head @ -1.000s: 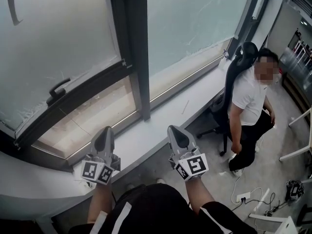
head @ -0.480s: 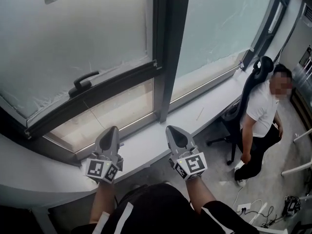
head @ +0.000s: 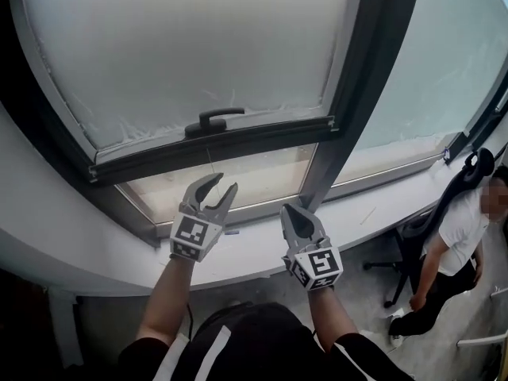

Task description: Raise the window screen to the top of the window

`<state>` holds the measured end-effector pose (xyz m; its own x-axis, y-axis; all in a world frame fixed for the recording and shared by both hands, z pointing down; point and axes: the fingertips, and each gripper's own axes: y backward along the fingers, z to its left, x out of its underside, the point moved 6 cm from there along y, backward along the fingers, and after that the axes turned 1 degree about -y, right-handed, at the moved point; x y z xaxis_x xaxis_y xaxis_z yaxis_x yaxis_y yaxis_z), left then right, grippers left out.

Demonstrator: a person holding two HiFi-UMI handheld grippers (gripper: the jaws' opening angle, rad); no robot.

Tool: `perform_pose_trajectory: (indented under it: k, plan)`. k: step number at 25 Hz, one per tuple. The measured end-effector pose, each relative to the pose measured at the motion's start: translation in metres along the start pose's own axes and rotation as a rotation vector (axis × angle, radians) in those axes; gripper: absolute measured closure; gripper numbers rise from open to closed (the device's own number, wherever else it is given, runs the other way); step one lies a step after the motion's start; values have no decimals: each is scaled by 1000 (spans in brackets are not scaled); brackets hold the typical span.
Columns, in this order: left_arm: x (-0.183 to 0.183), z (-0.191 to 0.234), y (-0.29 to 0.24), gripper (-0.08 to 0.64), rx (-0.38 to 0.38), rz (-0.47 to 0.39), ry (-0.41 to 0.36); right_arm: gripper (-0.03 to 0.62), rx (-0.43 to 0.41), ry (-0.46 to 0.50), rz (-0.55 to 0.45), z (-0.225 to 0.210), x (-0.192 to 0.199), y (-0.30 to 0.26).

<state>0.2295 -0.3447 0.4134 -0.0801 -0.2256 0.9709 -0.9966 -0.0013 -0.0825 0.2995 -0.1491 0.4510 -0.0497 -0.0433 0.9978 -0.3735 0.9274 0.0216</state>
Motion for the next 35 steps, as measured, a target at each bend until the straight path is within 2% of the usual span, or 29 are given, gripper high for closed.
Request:
perform_pose_trajectory:
  k: [3,5,10,13,17,25,28,32,35]
  plan:
    - [-5,21,-4,410,-36,35,-69,586,-33,0,16,11,-1,-19]
    - [-2,34,-9,410,-65,89,-142,586,-51,11,30,15,0,-30]
    - [19,65,-36,406,-92,290,-384,586,-97,30,54,21,6,-45]
    - [34,69,-51,371,-76,441,-505,586,-85,-8,87,21,19,-38]
    - [33,76,-65,371,-107,507,-673,586,-76,-18,104,16,24,-39]
    - [45,80,-86,376,-123,585,-749,586,-62,-38,92,2,14,-38]
    - [47,80,-86,387,-127,604,-805,586,-52,-58,102,-2,17,-36]
    - [50,77,-86,388,-89,682,-907,586,-43,-82,122,-8,27,-32]
    - [50,76,-87,388,-71,733,-942,586,-58,-83,142,-7,36,-30]
